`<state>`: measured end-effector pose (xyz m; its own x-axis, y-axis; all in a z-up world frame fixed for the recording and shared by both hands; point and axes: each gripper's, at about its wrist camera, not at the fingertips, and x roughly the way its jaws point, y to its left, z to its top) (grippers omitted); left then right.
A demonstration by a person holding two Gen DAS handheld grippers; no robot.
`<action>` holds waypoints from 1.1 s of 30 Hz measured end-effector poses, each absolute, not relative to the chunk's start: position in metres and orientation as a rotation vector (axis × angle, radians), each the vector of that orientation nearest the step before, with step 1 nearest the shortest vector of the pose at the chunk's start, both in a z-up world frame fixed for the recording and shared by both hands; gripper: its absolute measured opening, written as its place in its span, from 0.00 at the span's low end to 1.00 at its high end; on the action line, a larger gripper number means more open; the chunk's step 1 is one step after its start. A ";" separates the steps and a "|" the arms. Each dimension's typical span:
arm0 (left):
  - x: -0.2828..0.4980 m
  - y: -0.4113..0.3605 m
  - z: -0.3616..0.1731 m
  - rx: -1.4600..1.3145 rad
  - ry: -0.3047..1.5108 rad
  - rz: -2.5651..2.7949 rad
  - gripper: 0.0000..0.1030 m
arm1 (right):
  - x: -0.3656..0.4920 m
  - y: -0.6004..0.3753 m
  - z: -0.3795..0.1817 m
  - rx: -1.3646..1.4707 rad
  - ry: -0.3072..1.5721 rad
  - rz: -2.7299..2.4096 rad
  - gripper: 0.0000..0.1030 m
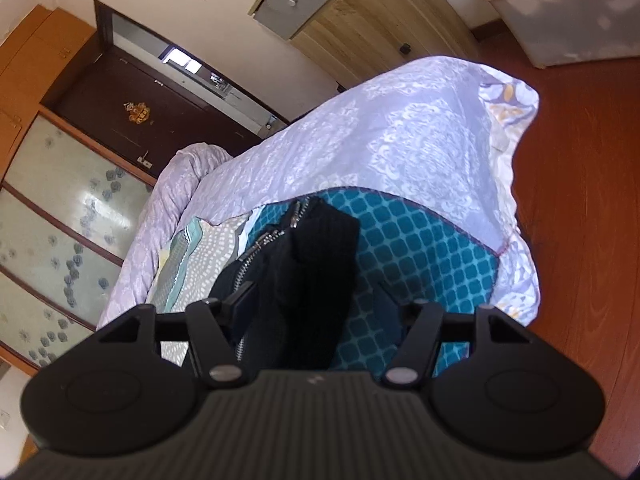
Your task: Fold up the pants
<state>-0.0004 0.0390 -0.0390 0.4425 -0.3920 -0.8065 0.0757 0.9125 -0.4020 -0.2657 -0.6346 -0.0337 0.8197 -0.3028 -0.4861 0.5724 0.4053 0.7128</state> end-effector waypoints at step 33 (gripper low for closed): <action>-0.020 0.066 -0.029 -0.494 1.033 -0.349 0.51 | -0.146 -0.335 0.009 0.045 0.818 0.223 0.57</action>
<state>-0.0204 0.0656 -0.0293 0.4734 -0.4973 -0.7270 0.0455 0.8381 -0.5437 -0.1456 -0.3348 0.0087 0.6617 0.2140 -0.7186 -0.1795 0.9757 0.1254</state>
